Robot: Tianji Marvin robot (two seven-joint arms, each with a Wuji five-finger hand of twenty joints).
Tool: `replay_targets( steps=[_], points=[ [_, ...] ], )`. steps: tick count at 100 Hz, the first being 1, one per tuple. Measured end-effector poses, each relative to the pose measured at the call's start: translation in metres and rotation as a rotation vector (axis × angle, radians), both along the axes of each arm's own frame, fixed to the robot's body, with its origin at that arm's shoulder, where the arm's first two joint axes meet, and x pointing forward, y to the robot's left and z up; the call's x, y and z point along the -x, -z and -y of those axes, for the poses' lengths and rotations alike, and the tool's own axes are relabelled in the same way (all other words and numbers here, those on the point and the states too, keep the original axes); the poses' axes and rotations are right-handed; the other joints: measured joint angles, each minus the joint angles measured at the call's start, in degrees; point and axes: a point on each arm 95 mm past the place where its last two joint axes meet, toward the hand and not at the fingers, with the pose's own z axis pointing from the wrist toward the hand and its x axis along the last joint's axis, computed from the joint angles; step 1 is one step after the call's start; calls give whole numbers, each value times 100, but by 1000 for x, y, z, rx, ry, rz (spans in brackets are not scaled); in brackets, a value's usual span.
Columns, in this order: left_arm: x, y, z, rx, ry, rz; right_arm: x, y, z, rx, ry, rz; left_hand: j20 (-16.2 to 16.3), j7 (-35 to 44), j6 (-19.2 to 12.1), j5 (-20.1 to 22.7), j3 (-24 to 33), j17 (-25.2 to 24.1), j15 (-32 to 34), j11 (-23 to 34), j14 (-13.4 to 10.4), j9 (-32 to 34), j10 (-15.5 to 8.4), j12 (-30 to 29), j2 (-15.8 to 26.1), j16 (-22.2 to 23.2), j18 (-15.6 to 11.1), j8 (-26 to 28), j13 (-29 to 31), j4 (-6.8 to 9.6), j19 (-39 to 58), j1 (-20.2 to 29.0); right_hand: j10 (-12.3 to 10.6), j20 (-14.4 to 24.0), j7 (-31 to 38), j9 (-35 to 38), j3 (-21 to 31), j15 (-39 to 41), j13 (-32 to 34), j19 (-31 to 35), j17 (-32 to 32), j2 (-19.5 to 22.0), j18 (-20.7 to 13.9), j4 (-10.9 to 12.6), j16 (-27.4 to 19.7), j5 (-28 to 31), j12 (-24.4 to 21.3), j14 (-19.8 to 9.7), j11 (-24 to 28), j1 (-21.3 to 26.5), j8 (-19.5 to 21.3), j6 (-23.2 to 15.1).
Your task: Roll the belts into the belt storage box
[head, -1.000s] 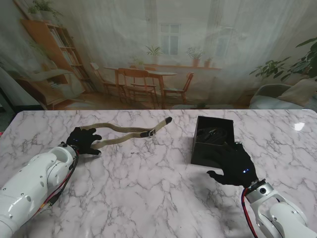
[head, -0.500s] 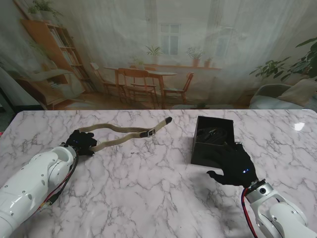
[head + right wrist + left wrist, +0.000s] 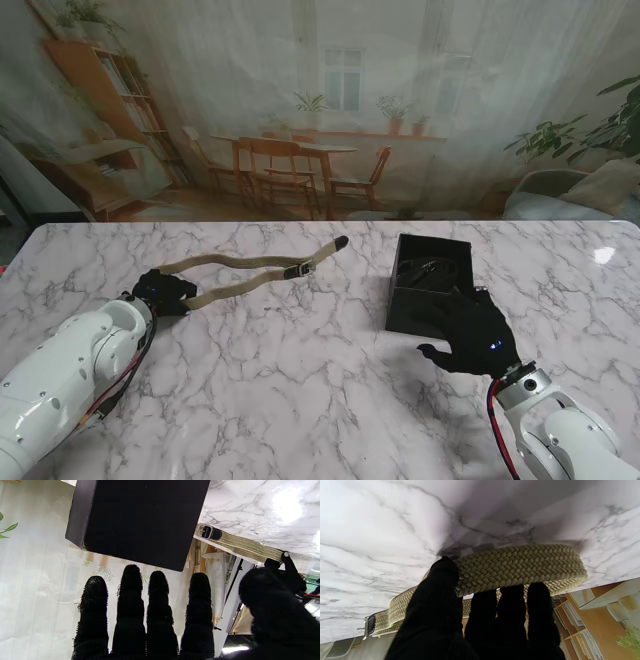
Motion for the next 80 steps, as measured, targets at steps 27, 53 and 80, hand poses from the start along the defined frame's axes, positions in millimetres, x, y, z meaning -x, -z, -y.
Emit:
replay_targets(
  steps=[27, 53, 80],
  points=[
    [33, -28, 14, 31, 148, 59, 1, -2, -4, -3, -38, -15, 0, 2, 0, 1, 2, 116, 187, 278, -109, 204, -502, 75, -22, 146, -77, -65, 65, 0, 70, -2, 0, 0, 0, 64, 0, 0, 0, 0, -1, 0, 1, 0, 0, 0, 8, 0, 26, 1, 0, 165],
    [62, -71, 35, 42, 333, 95, 2, -3, -23, -76, -128, -164, -14, 2, 0, 1, 3, 180, 191, 348, -127, 205, -502, 140, -23, 213, -136, -66, 74, 1, 71, -7, 411, -27, -614, -463, -370, -175, -305, -215, -148, 241, 8, 0, -75, -317, -275, 177, -202, -13, -160, 1352],
    [91, -91, 53, 78, 481, 138, -6, -7, -47, -136, -218, -271, -79, 4, 0, 1, 3, 222, 193, 349, -133, 205, -503, 204, -23, 272, -143, -66, 76, 1, 72, -12, 1079, -147, -1599, -1354, -1058, -427, -738, -417, -455, 554, 16, 0, -338, -1428, -819, 428, -340, -172, -446, 2326]
  ],
)
